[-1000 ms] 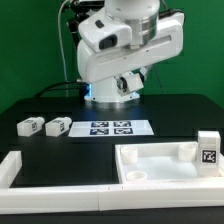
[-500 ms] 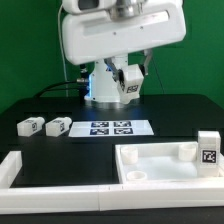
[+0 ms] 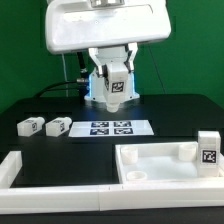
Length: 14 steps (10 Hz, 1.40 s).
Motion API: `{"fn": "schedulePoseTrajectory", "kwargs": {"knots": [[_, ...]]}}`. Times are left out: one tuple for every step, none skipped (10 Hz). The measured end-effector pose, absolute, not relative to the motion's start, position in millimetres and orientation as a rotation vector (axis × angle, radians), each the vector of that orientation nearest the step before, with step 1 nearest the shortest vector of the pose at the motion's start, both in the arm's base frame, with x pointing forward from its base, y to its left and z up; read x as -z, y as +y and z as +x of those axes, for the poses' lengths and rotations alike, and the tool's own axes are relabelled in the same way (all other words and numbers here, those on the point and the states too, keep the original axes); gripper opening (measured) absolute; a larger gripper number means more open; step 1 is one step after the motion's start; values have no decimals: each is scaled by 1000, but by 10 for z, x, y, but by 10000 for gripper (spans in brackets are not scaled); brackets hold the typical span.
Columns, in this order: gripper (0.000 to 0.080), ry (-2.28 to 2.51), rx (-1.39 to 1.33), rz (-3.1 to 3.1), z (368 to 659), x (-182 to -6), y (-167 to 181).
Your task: Assemble square table
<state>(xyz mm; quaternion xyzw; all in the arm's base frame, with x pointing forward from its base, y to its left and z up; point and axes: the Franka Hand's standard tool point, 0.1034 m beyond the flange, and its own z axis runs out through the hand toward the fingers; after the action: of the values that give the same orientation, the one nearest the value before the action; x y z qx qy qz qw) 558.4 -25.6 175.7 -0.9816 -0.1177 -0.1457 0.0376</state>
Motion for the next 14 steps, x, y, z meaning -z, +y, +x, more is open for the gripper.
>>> {"fn": "schedulePoseTrajectory", "kwargs": {"knots": [[290, -361, 620, -3045, 5514, -1645, -305], [290, -371, 710, -3077, 5524, -1552, -379], [291, -354, 843, -3123, 5690, -1491, -494], [291, -304, 906, -3112, 5830, -1422, -453], [290, -223, 868, -3057, 5907, -1383, -266], [290, -192, 864, -3034, 5965, -1415, -165], [290, -200, 864, -3040, 5951, -1400, -203], [290, -202, 861, -3040, 5950, -1392, -196], [290, -216, 862, -3039, 5956, -1393, -183], [290, -214, 861, -3039, 5956, -1387, -183], [290, -217, 860, -3038, 5958, -1386, -178], [290, -226, 860, -3038, 5961, -1381, -175], [290, -239, 854, -3039, 5964, -1350, -213], [290, -233, 853, -3026, 6003, -1326, -177]]}}
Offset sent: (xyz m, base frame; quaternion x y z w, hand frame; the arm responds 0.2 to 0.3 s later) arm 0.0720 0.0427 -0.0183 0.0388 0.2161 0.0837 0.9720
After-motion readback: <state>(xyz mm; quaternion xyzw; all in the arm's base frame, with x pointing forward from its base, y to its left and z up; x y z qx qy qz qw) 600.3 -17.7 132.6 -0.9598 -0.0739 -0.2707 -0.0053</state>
